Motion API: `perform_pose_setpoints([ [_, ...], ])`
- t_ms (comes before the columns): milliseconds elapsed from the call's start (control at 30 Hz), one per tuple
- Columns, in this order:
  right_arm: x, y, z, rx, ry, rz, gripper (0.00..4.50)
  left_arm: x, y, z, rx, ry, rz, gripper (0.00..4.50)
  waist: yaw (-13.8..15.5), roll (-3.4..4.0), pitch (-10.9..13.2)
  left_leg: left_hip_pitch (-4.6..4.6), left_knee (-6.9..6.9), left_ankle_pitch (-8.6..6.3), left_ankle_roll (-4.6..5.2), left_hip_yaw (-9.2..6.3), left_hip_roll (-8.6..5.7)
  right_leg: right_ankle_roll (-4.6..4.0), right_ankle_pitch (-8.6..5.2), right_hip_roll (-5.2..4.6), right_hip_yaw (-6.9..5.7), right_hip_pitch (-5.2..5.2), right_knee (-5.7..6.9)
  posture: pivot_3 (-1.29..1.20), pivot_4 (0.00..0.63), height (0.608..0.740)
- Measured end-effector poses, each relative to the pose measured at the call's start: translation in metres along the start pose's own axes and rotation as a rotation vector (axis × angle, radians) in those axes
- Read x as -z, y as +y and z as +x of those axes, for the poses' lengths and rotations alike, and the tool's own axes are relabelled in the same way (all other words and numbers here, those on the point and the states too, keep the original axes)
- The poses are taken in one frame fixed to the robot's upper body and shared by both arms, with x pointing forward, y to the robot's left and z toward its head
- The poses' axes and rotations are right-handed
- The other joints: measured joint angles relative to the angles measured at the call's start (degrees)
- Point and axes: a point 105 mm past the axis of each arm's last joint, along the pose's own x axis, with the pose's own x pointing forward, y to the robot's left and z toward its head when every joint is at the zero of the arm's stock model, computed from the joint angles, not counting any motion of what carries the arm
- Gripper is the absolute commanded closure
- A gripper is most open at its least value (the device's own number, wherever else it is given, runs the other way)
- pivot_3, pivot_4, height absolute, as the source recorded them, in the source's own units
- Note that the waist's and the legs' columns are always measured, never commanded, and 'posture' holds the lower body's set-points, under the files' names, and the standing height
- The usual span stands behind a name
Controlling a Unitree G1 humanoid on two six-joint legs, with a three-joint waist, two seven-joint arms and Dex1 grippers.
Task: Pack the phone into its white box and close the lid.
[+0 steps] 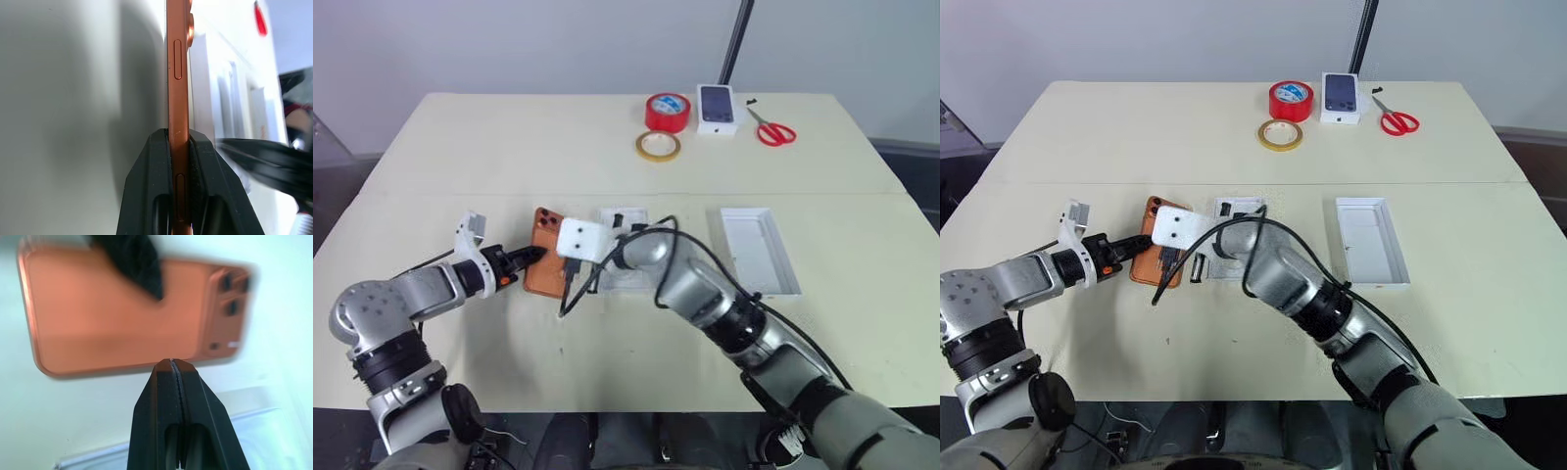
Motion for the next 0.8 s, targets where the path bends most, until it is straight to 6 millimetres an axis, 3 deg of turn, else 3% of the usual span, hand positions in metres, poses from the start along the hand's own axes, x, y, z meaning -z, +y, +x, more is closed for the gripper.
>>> perform_pose_setpoints([
  [100, 0.009, -0.008, -0.026, 0.015, -0.032, 0.05, 4.5, -0.004, -0.013, 0.007, 0.066, -0.038, -0.032, 4.48, 0.87, -0.1, 0.06, -0.01, 0.05, -0.11, 0.19, 0.01, 0.0, 0.0, 0.0, -0.01, -0.01, 0.04, -0.03, 0.0, 0.15, 0.709],
  [233, 0.031, -0.017, -0.063, 0.035, -0.043, 0.148, 4.5, -0.001, -0.049, 0.027, 0.189, -0.05, -0.037, 4.48, 1.67, -0.2, 0.1, -0.01, 0.11, -0.12, 0.2, -0.03, -0.07, 0.02, 0.01, -0.11, -0.06, 0.23, -0.18, 0.0, 0.15, 0.709],
  [300, 0.041, -0.022, -0.079, 0.055, -0.047, 0.205, 4.5, 0.008, -0.066, 0.039, 0.23, -0.034, -0.046, 4.48, 1.48, -0.22, 0.12, -0.01, 0.11, -0.13, 0.22, 0.0, -0.09, 0.03, 0.01, -0.11, -0.06, 0.24, -0.2, 0.0, 0.15, 0.709],
  [467, 0.077, -0.028, -0.11, 0.12, 0.047, 0.264, 4.5, 0.04, -0.084, 0.07, 0.214, 0.062, -0.068, 4.48, 1.09, -0.24, 0.14, 0.0, 0.06, -0.11, 0.21, 0.04, 0.02, 0.03, 0.01, 0.06, 0.01, 0.18, -0.19, 0.0, 0.15, 0.709],
  [567, 0.087, -0.029, -0.117, 0.144, 0.077, 0.274, 4.5, 0.045, -0.084, 0.076, 0.186, 0.075, -0.065, 4.48, 0.81, -0.24, 0.14, 0.04, 0.06, -0.09, 0.18, 0.07, 0.11, 0.02, 0.01, 0.17, 0.06, 0.17, -0.16, 0.0, 0.15, 0.709],
  [800, 0.084, -0.032, -0.12, 0.178, 0.07, 0.267, 4.5, 0.047, -0.076, 0.081, 0.125, 0.07, -0.06, 4.48, 1.53, -0.27, 0.17, 0.01, 0.14, 0.04, -0.04, 0.06, 0.04, 0.02, 0.01, 0.12, 0.05, 0.22, -0.18, 0.0, 0.15, 0.709],
])
